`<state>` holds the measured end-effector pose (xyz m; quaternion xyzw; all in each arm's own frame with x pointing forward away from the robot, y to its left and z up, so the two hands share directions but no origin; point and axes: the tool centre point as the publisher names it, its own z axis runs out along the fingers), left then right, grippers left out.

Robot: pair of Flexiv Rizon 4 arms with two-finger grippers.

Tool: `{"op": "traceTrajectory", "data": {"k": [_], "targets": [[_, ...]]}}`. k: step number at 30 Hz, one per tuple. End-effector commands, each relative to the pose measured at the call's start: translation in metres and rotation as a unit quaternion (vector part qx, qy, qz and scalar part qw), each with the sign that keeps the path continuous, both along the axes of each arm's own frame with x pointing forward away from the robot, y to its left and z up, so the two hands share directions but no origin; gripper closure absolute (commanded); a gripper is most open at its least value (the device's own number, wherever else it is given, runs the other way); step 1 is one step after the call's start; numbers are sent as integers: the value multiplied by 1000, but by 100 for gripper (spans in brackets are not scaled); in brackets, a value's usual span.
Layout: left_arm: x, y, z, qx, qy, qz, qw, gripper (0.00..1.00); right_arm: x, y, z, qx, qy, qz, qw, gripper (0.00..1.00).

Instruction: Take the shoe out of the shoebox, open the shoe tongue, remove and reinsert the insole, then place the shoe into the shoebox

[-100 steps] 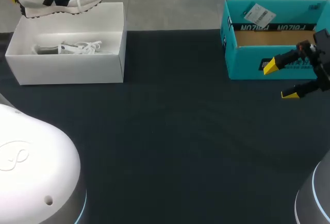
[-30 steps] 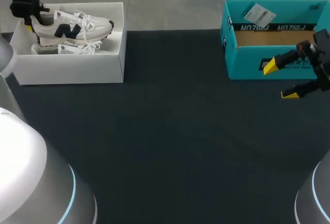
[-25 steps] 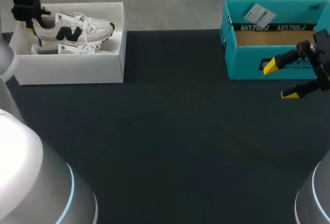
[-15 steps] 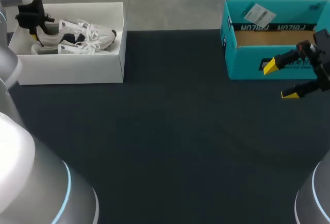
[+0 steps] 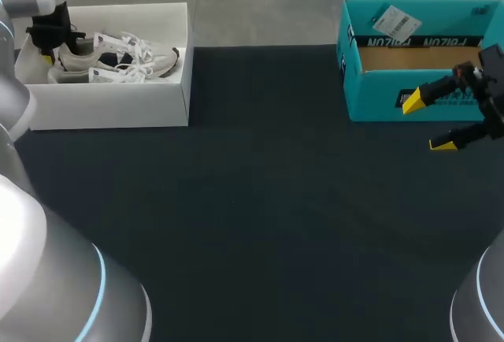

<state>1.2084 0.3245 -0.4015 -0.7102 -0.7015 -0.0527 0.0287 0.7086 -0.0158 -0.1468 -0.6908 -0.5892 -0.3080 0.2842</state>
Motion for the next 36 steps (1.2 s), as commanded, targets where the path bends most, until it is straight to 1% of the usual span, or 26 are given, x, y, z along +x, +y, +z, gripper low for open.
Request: {"op": "traceTrajectory", "data": {"k": [1, 5, 6, 10, 15, 16, 17, 19, 22, 24, 25, 27, 29, 31, 35, 36], "targets": [[9, 0, 12, -11, 51, 10, 999, 0, -1, 0, -1, -1, 0, -1, 1000, 0], [1, -7, 38, -26, 49, 20, 998, 0, -1, 0, -1, -1, 0, -1, 1000, 0], [-1, -9, 42, -25, 51, 26, 998, 0, -1, 0, -1, -1, 0, -1, 1000, 0], [-7, -17, 73, -45, 43, 73, 995, 0, -1, 0, -1, -1, 0, -1, 1000, 0], [-13, -20, 110, -48, 38, 113, 992, 0, -1, 0, -1, -1, 0, -1, 1000, 0], [-15, -20, 117, -58, 38, 111, 991, 0, -1, 0, -1, -1, 0, -1, 1000, 0], [-16, -20, 122, -52, 36, 117, 991, 0, -1, 0, -1, -1, 0, -1, 1000, 0], [-18, -20, 136, -62, 28, 130, 989, 0, -1, 0, -1, -1, 0, -1, 1000, 0], [-20, -20, 150, -58, 12, 163, 985, 0, -1, 0, -1, -1, 0, -1, 1000, 0], [-19, -19, 158, -69, 14, 189, 979, 0, -1, 0, -1, -1, 0, -1, 1000, 0], [-19, -19, 161, -60, 4, 204, 977, 0, -1, 0, -1, -1, 0, -1, 1000, 0], [-18, -17, 167, -64, 14, 230, 971, 0, -1, 0, -1, -1, 0, -1, 1000, 0], [-17, -16, 171, -64, 3, 260, 963, 0, -1, 0, -1, -1, 0, -1, 1000, 0], [-18, -15, 176, -66, 8, 270, 961, 0, -1, 0, -1, -1, 0, -1, 1000, 0], [-19, -13, 184, -61, -14, 303, 951, 0, -1, 0, -1, -1, 0, -1, 1000, 0], [-20, -13, 185, -59, -12, 299, 952, 0, -1, 0, -1, -1, 0, -1, 1000, 0]]}}
